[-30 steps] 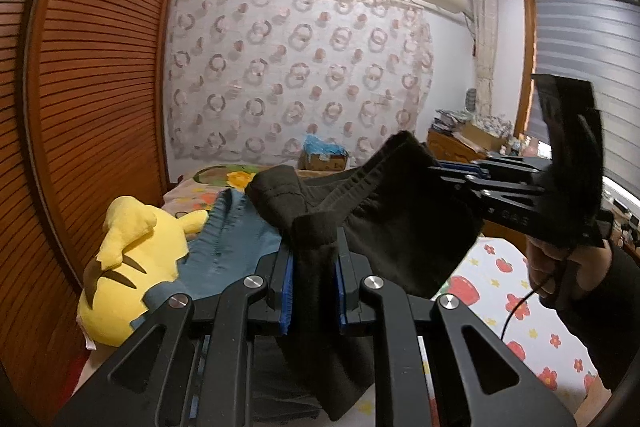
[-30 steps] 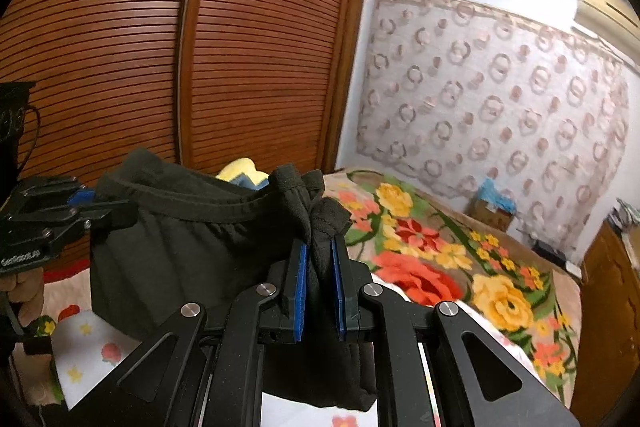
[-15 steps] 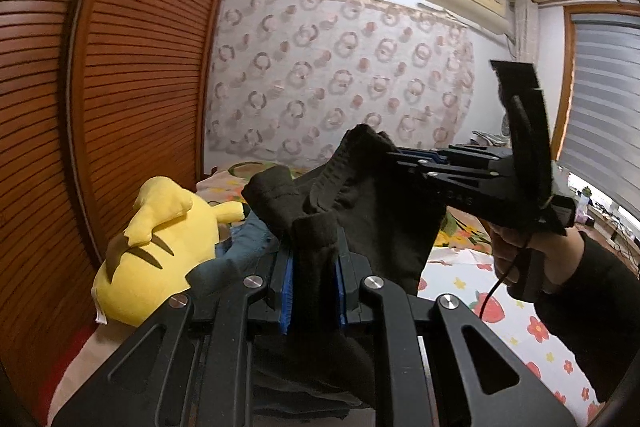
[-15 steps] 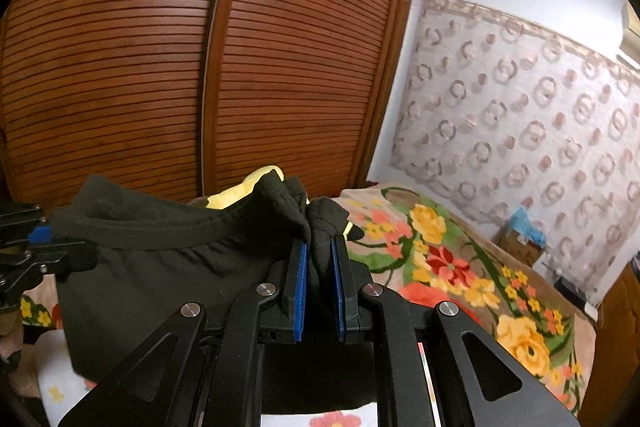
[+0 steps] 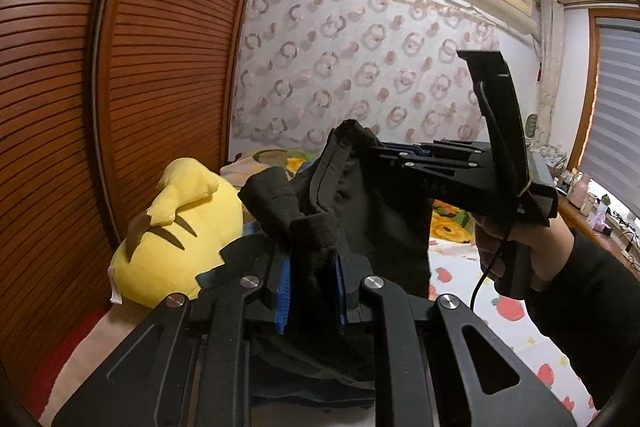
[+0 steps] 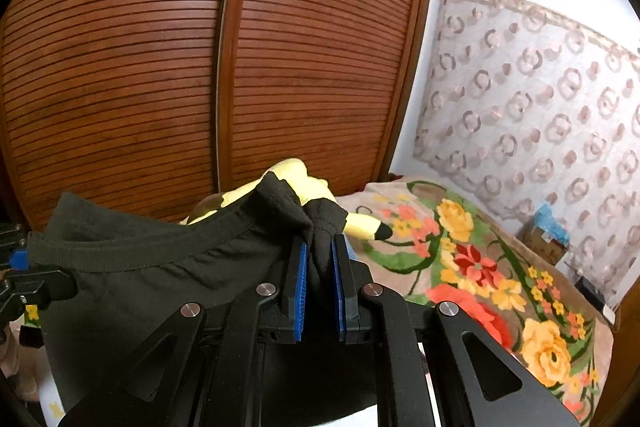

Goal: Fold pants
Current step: 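Carry the folded black pants over the blue jeans stack with both grippers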

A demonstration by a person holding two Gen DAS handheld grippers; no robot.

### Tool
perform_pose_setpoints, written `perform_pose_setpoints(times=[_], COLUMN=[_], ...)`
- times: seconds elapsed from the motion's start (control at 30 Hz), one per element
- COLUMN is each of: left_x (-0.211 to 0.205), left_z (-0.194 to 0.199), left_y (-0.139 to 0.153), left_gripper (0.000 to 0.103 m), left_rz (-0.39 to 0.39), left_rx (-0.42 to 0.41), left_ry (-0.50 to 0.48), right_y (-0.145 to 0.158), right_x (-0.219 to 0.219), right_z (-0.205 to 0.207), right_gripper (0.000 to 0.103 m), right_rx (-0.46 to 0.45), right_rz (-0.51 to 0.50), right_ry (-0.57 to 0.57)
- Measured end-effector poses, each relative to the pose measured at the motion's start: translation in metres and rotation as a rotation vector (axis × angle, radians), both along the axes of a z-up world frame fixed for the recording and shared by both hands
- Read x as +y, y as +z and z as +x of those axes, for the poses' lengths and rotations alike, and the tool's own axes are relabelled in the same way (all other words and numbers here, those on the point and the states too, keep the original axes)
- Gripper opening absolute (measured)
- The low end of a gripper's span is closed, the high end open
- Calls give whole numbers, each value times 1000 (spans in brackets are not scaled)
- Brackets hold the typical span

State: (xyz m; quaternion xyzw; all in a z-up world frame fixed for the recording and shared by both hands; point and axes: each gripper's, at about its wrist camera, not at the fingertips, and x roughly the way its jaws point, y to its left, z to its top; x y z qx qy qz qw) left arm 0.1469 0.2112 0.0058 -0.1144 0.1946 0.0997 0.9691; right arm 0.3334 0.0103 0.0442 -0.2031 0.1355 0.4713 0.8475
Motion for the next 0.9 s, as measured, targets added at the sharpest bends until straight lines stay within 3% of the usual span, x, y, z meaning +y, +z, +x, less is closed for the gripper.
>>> perform_pose_setpoints(times=[0.23, 0.3, 0.33, 0.4, 0.7, 0.9], left_x=[4, 5, 5, 6, 6, 7], left_z=[5, 7, 7, 8, 8, 8], left_y=[-12, -15, -15, -17, -22, -26], left_gripper=[18, 18, 18, 18, 18, 18], left_rz=[-3, -7, -9, -10, -14, -13], left_rx=[36, 42, 45, 46, 59, 73], left_ry=[18, 19, 19, 21, 26, 33], right_y=[2, 6, 8, 11, 14, 1], right_x=[-1, -5, -6, -12, -32, -34], right_z=[10, 14, 16, 20, 10, 9], right_gripper=[13, 28, 30, 31, 31, 31], right_rx=[37, 68, 90, 142, 144, 162], right_rz=[-8, 1, 12, 34, 30, -9], right_ry=[-4, -19, -28, -26, -39, -39])
